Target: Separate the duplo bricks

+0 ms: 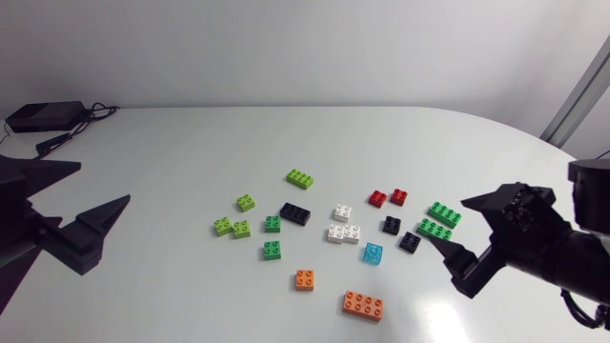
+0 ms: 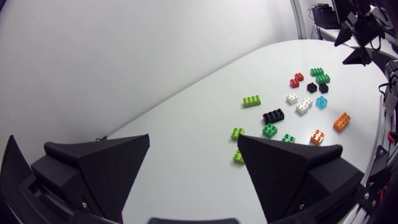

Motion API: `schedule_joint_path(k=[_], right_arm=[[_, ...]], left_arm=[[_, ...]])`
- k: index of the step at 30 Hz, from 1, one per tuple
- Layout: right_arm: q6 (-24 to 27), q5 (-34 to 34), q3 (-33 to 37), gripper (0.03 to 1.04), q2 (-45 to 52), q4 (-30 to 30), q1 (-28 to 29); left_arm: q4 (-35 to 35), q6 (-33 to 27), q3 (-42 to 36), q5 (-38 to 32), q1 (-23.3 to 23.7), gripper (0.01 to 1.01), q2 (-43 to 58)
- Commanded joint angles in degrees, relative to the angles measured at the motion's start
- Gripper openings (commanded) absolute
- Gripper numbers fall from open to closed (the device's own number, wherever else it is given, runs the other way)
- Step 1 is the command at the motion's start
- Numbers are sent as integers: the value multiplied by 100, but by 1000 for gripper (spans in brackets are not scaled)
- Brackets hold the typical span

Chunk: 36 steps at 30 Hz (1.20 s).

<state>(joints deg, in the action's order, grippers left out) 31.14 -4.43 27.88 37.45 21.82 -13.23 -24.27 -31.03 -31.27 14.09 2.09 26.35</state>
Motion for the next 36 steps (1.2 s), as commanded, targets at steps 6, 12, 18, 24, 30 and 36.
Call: schedule_joint_path(k=[6, 12, 18, 24, 30, 36], right_arm=[[-494, 223, 7, 995, -862, 199, 295], [-644, 495, -72, 995, -1645, 270, 374], [-670, 838, -257, 995, -1996, 217, 392], [-468, 908, -424, 995, -2471, 191, 392], [-310, 908, -775, 995, -3482, 68, 401], [-406, 1084, -1294, 995, -3780, -310, 532]], left_arm=[[-157, 387, 217, -29, 169, 987, -561], [-218, 404, 437, -152, 283, 990, -1150], [-315, 378, 657, -416, 283, 992, -1835], [-412, 378, 868, -565, 310, 990, -2345], [-236, 387, 1123, -626, 477, 989, -2714], [63, 404, 1386, -618, 450, 989, -2723]])
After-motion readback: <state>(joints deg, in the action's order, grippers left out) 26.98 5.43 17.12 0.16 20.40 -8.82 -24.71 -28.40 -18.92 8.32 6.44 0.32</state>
